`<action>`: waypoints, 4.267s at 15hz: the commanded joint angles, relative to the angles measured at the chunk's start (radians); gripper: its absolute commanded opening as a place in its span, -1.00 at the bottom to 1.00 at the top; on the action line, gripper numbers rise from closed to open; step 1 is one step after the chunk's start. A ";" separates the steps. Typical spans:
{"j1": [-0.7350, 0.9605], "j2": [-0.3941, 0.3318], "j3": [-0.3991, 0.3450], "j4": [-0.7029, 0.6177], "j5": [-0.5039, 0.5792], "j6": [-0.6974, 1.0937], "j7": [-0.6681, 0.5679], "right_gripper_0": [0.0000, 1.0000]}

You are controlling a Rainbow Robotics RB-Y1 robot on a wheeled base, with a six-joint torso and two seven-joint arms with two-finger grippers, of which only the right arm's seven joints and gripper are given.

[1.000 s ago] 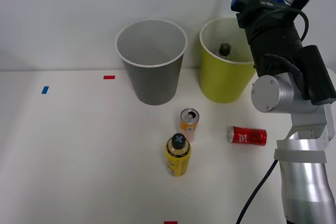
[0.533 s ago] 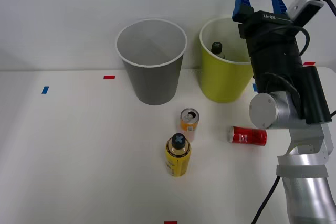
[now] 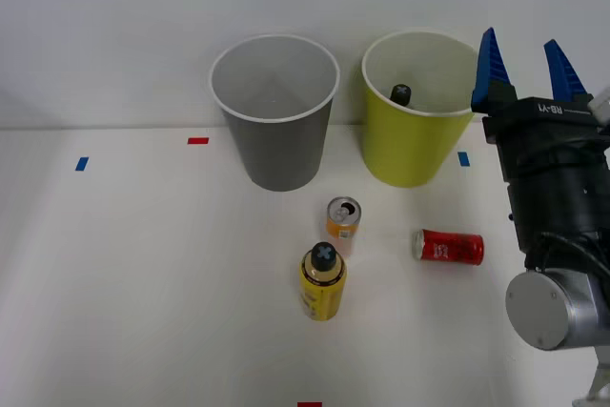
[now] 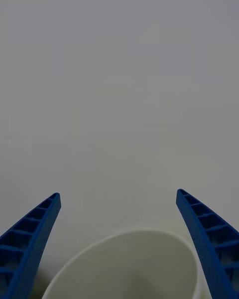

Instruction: Put cans in the gray bin, plastic bottles in the light green bin

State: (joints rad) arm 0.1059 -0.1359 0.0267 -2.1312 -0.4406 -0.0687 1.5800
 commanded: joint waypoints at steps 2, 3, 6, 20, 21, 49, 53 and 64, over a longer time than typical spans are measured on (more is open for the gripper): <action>0.204 -0.022 0.045 -0.056 0.010 -0.086 0.012 0.57; 0.259 -0.037 0.059 -0.056 0.014 -0.122 0.018 0.58; 0.370 -0.099 0.081 -0.056 0.039 -0.189 0.028 0.58; 0.640 -0.145 0.094 -0.050 0.229 -0.198 0.069 0.58; 0.653 -0.130 0.091 -0.038 0.267 -0.214 0.060 0.58; 0.736 0.093 0.053 0.613 0.714 -0.974 -0.311 0.68; 0.748 0.093 0.048 0.599 0.720 -0.988 -0.311 0.83; 0.778 0.093 0.044 0.554 0.738 -0.988 -0.305 0.82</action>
State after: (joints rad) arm 0.8838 -0.0428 0.0707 -1.5768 0.2977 -1.0572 1.2745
